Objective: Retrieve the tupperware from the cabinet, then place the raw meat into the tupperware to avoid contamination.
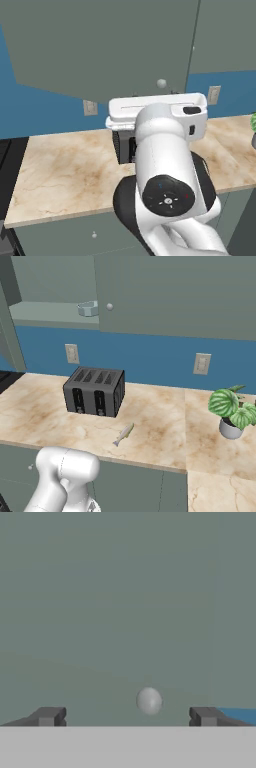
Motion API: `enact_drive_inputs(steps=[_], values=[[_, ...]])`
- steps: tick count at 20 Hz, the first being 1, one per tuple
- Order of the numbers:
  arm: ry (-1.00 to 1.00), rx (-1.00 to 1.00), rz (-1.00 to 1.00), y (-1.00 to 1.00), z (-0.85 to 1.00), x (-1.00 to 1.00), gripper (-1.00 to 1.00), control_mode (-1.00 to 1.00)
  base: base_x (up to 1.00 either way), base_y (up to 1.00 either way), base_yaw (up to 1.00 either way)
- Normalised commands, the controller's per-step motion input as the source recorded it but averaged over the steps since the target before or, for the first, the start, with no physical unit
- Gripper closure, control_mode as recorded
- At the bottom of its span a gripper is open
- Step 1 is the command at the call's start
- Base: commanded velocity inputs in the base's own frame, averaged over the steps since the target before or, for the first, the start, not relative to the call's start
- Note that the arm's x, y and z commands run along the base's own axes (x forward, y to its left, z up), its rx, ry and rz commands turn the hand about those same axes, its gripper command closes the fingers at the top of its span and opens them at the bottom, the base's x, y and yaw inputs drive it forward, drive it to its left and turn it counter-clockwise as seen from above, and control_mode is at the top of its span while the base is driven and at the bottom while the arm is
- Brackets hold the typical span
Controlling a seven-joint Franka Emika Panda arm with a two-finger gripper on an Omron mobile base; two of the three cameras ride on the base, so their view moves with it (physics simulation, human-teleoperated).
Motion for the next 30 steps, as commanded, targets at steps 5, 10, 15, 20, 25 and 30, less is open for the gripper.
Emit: enact_drive_inputs(steps=[5, 10, 15, 20, 25, 30], values=[[0.10, 0.02, 0.00, -0.13, 0.11, -0.63, -1.00, -1.00, 0.00, 0.00, 0.00], [0.14, 0.07, -0.01, -0.34, 0.13, -0.65, -1.00, -1.00, 0.00, 0.00, 0.00], [0.13, 0.10, 0.00, -0.50, 0.11, -0.65, -1.00, -1.00, 0.00, 0.00, 0.00], [0.08, 0.13, 0.00, -0.67, 0.00, -0.61, -1.00, -1.00, 0.00, 0.00, 0.00], [0.04, 0.13, 0.00, -0.72, 0.00, -0.37, -1.00, -1.00, 0.00, 0.00, 0.00], [0.10, 0.13, 0.00, -0.69, 0.00, -0.06, -1.00, -1.00, 0.00, 0.00, 0.00]])
